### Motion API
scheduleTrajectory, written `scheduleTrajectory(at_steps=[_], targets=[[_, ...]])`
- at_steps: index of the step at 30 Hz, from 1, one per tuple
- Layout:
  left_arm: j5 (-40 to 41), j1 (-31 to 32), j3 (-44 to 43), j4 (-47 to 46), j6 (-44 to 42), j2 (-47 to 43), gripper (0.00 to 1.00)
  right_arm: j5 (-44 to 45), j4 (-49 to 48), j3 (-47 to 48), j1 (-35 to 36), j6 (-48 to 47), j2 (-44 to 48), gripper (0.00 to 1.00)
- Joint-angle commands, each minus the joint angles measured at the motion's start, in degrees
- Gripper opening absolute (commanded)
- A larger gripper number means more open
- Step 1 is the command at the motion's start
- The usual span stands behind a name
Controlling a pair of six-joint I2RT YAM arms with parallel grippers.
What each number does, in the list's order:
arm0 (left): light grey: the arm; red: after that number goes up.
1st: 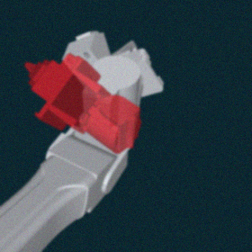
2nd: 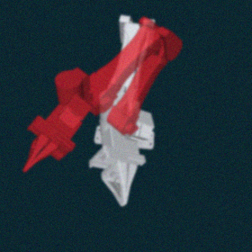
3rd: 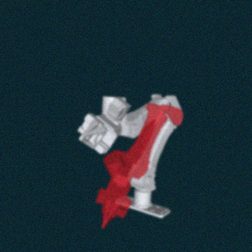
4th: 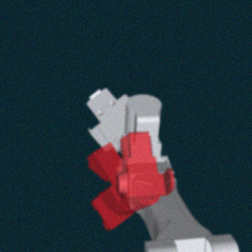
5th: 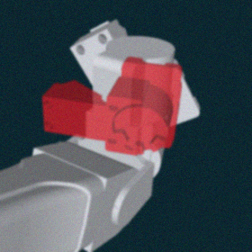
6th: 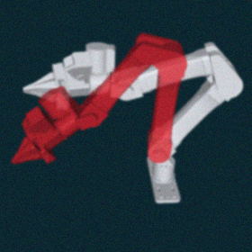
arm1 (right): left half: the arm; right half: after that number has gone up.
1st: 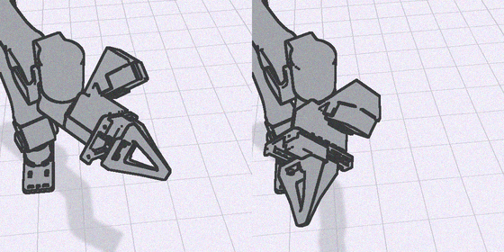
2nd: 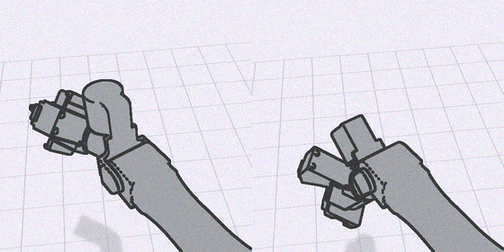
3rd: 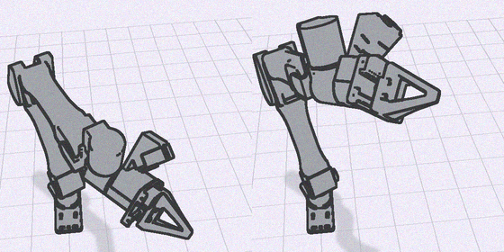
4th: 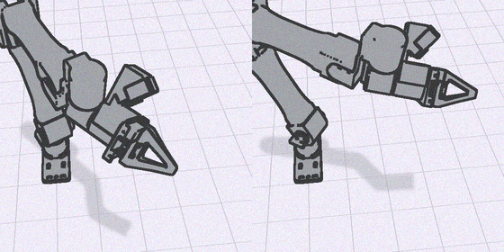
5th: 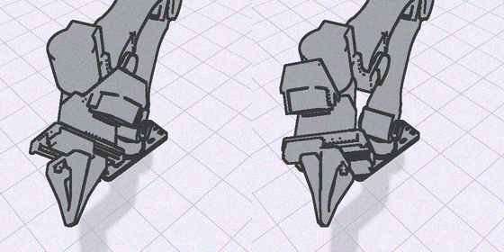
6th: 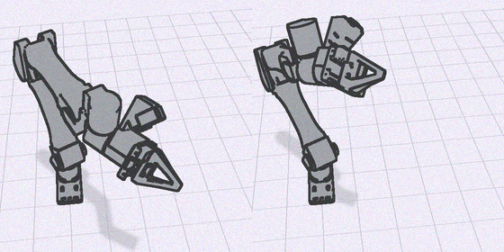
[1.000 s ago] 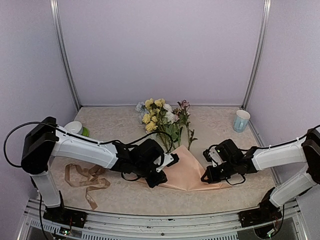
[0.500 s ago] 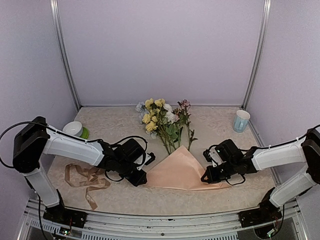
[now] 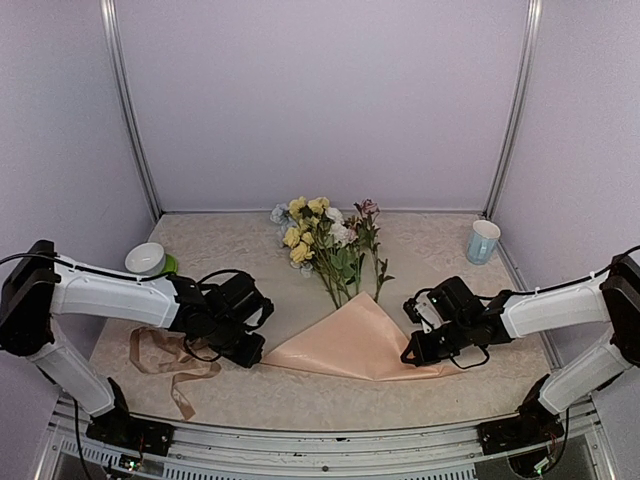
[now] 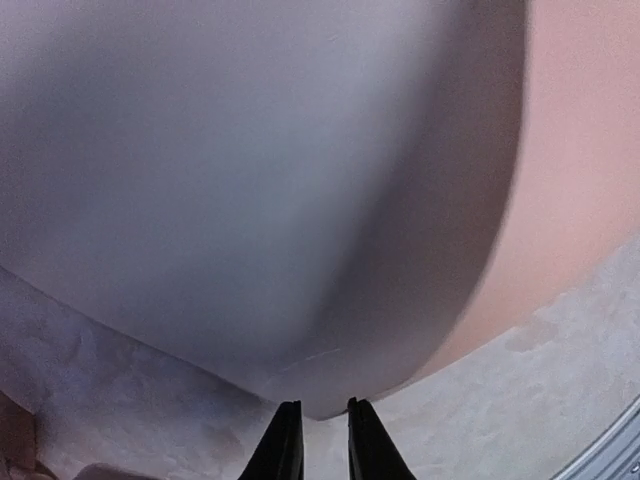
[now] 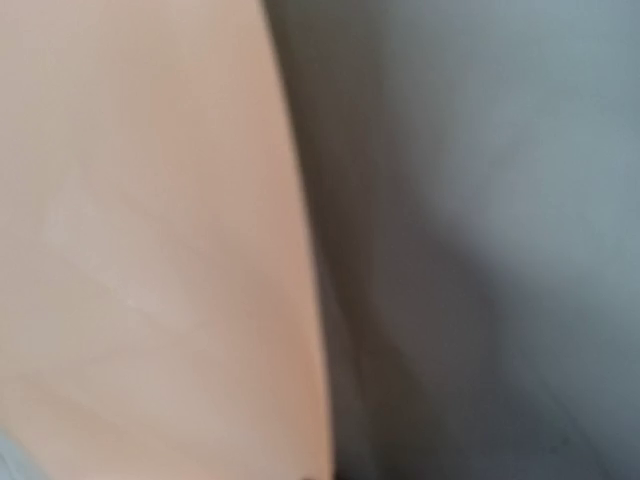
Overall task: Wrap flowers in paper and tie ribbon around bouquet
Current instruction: Press the fold line on the 1/4-folded wrapping paper.
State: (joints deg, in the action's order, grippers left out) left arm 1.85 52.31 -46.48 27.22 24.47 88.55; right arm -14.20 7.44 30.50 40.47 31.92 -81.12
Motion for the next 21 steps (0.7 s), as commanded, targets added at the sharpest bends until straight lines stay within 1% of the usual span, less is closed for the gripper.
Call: scheduleTrajectory(at_steps=[1,6,10,12,15,18,21], targets=[[5.26,6.83,-14.62,5.99,-5.25,3.36,0.18,1.96,5.01,0.94,-0.04,-1.0,-1.71,0.0],[5.27,7.76,-21.08,5.64,-7.62,10.29,0.16,2.76,5.12,1.25,-0.04,-0.17,-1.63,0.0],[5.9,8.86,-26.51,5.77,-9.35,11.86,0.17,2.78,5.29,1.53,-0.03,0.14,-2.73,0.0],[3.27,9.36,-28.08,3.81,-10.15,12.4,0.17,2.79,5.03,1.57,-0.04,0.06,-3.25,0.0],[-1.76,9.53,-27.49,1.71,-11.45,15.58,0.17,3.07,5.25,2.2,-0.02,-0.15,-4.11,0.0],[-3.94,8.37,-24.81,2.17,-11.02,19.14,0.16,2.94,5.08,2.23,0.01,-0.13,-4.31,0.0],[-4.95,6.93,-20.14,0.39,-9.95,19.53,0.16,3.18,5.97,2.56,0.01,-0.34,-4.21,0.0]])
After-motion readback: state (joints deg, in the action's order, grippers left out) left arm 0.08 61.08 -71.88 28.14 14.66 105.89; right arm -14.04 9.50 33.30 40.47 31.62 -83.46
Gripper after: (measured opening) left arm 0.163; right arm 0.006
